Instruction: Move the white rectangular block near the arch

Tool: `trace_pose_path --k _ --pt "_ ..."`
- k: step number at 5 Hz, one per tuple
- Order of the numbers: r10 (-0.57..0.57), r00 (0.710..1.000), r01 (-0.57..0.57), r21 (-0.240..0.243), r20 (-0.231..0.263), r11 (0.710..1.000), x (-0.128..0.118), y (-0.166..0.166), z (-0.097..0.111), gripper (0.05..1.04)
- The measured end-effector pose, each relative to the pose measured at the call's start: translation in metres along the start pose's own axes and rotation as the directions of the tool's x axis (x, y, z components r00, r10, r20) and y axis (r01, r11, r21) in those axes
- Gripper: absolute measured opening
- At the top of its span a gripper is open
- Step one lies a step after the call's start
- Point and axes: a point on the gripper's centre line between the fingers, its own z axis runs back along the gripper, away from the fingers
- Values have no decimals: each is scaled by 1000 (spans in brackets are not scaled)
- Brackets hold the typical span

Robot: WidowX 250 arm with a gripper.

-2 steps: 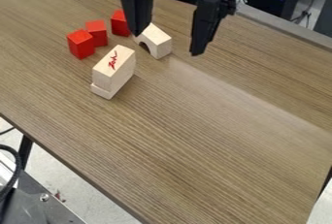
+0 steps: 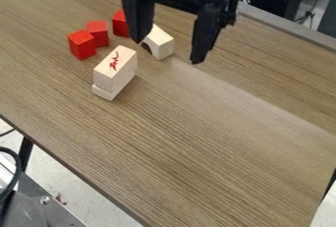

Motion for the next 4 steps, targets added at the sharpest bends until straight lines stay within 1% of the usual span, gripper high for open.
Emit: trace_pose_path --k 1,2,3,4 --pt "3 998 -5 22 68 1000 10 10 -10 998" --pt "-14 994 9 52 110 999 22 17 -25 998" --pt "-28 990 19 70 136 997 33 25 -38 998" --pt "-51 984 34 104 171 994 44 34 -50 998"
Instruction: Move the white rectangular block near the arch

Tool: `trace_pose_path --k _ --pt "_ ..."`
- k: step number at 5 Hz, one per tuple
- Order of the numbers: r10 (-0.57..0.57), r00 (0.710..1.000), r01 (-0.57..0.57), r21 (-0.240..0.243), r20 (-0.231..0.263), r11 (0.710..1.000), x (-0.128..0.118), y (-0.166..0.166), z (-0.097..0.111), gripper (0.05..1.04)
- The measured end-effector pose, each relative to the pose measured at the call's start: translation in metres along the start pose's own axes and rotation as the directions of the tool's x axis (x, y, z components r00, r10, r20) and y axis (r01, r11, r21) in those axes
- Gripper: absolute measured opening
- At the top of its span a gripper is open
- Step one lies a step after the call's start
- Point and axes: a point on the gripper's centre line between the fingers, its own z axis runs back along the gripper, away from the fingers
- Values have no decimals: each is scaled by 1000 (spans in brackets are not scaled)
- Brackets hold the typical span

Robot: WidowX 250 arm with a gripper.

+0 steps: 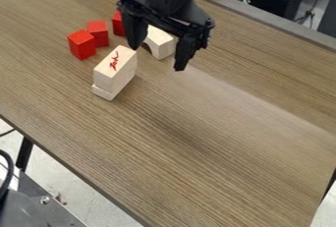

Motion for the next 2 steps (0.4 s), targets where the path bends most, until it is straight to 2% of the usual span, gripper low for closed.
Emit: trace_pose_path --k 1,2 --pt "-22 999 21 -11 -32 1000 5 11 -18 998" --pt "-2 998 2 -1 -65 1000 13 25 -31 998"
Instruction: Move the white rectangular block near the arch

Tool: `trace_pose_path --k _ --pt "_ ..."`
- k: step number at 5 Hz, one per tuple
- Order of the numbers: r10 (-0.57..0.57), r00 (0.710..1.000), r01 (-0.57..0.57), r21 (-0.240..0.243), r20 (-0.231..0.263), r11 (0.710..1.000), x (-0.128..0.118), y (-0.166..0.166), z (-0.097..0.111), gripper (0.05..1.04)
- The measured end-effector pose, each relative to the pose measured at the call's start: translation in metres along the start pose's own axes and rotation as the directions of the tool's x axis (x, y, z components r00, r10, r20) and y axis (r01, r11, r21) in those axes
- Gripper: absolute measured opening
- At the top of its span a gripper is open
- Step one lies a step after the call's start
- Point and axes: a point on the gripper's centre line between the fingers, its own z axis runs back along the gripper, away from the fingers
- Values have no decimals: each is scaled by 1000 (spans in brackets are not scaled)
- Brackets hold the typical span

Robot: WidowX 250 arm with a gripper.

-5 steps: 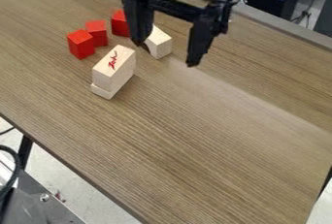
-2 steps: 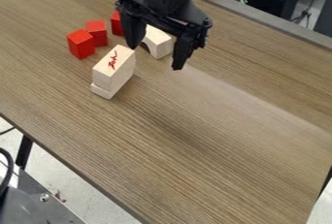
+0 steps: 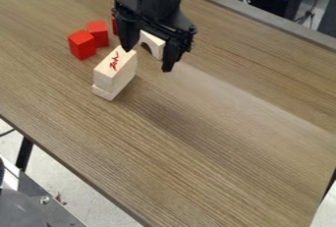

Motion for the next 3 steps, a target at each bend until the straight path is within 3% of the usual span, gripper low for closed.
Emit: trace_pose_path --k 2,3 --pt "17 999 -17 10 -51 1000 8 18 -17 998" --pt "20 999 -19 38 -45 999 9 24 -18 998"
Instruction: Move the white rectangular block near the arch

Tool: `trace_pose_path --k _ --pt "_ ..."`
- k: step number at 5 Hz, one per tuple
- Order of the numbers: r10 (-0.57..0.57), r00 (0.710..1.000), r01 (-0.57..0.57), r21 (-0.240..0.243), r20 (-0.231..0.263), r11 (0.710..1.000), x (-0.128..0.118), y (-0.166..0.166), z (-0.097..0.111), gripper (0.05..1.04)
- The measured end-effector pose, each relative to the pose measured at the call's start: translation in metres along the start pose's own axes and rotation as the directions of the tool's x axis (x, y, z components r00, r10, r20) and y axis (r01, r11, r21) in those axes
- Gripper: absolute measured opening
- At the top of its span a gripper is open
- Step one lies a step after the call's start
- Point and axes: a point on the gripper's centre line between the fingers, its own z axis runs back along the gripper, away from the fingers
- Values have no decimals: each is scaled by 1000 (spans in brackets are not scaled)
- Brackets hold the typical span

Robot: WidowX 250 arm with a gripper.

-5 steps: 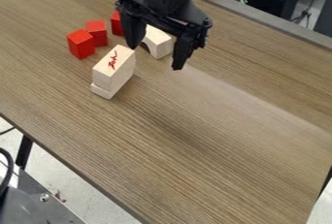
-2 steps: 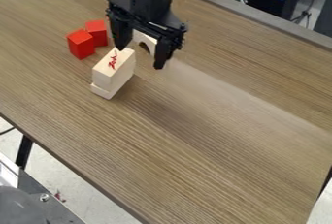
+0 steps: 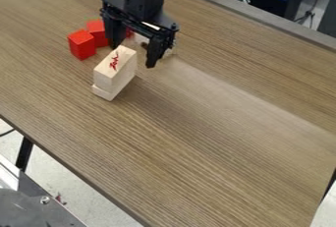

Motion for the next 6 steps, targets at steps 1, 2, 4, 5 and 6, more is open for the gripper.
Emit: trace_pose_path --k 1,2,4,5,6 --pt "19 1000 -20 39 12 999 3 3 -1 998" --pt "15 1000 -15 40 -3 999 4 3 -5 998" --pt "-26 998 27 27 -49 999 2 5 -14 998" --pt "-32 998 34 38 -60 999 1 9 -18 998" --pt "-34 998 38 62 -54 997 5 13 -18 998"
